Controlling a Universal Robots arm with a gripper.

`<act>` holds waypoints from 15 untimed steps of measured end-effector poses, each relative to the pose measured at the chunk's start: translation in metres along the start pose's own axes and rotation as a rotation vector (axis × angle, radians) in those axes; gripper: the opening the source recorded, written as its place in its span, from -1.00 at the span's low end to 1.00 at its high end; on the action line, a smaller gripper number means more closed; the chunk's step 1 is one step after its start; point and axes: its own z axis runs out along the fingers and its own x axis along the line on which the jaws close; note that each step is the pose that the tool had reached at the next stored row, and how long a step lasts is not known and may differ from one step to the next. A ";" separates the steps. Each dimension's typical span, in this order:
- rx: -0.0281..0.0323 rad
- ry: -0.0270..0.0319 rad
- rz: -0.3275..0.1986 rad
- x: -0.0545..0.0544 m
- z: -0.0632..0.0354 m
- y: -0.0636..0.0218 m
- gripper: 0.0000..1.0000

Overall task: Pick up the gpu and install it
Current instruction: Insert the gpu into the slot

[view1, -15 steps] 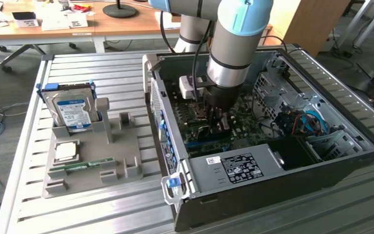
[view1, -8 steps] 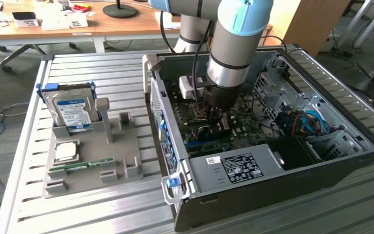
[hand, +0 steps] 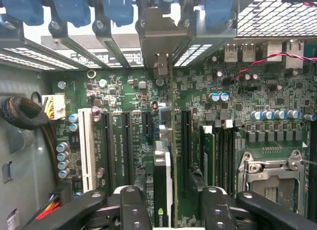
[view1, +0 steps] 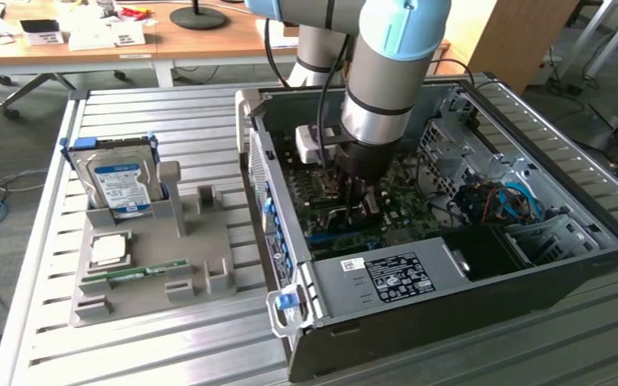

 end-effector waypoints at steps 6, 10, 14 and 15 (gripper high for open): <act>0.0001 0.0000 0.000 0.000 -0.0112 -0.0002 -0.07; 0.0001 -0.0001 0.000 0.000 -0.0116 -0.0002 -0.07; 0.0000 0.0000 0.000 0.000 -0.0117 -0.0002 -0.07; 0.0000 0.0000 0.000 0.000 -0.0117 -0.0002 -0.07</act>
